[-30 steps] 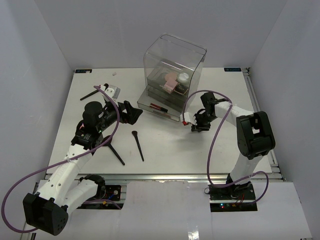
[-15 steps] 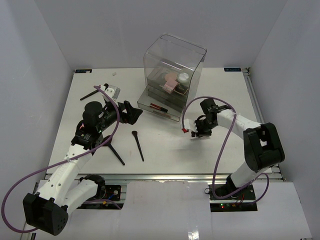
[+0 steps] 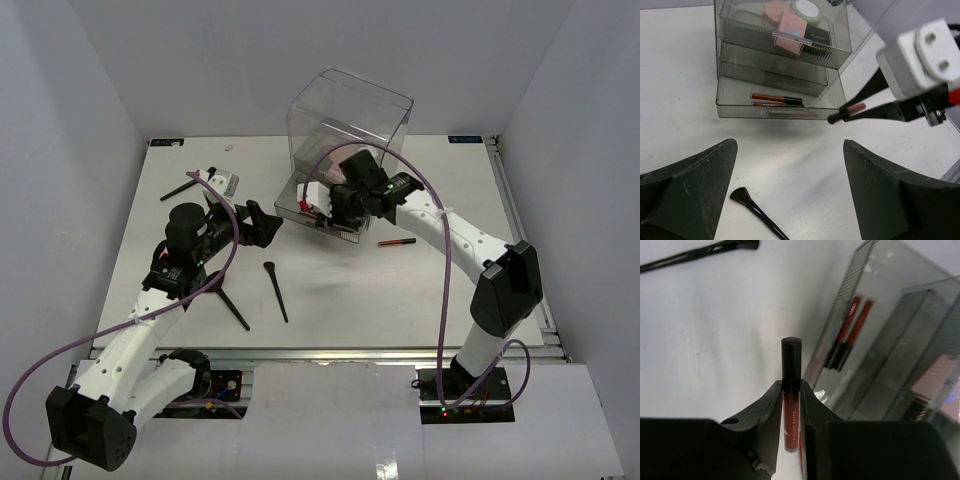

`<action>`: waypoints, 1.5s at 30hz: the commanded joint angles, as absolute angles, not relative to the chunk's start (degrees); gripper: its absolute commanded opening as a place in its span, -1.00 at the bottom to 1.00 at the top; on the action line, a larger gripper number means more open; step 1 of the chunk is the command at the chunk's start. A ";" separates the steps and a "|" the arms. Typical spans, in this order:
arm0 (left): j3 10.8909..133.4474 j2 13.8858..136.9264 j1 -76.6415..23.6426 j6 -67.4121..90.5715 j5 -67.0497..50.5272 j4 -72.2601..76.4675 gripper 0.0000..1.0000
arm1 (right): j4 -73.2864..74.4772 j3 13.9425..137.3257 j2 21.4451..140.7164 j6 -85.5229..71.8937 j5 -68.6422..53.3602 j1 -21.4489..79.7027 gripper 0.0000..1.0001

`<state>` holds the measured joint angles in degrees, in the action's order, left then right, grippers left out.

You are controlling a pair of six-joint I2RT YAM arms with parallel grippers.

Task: Organize the makeup

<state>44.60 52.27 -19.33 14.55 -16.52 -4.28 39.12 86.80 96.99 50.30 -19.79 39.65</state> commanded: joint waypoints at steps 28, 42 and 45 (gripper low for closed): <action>44.34 51.50 -19.16 14.15 -17.00 -3.87 0.96 | 40.33 62.95 78.93 80.45 -25.16 28.92 0.35; 44.47 51.68 -19.16 13.80 -16.09 -4.39 0.96 | 35.26 67.97 96.52 85.01 -18.60 18.46 0.41; 44.47 51.68 -19.16 13.80 -16.01 -4.32 0.96 | 35.24 69.87 99.22 84.31 -17.67 18.39 0.37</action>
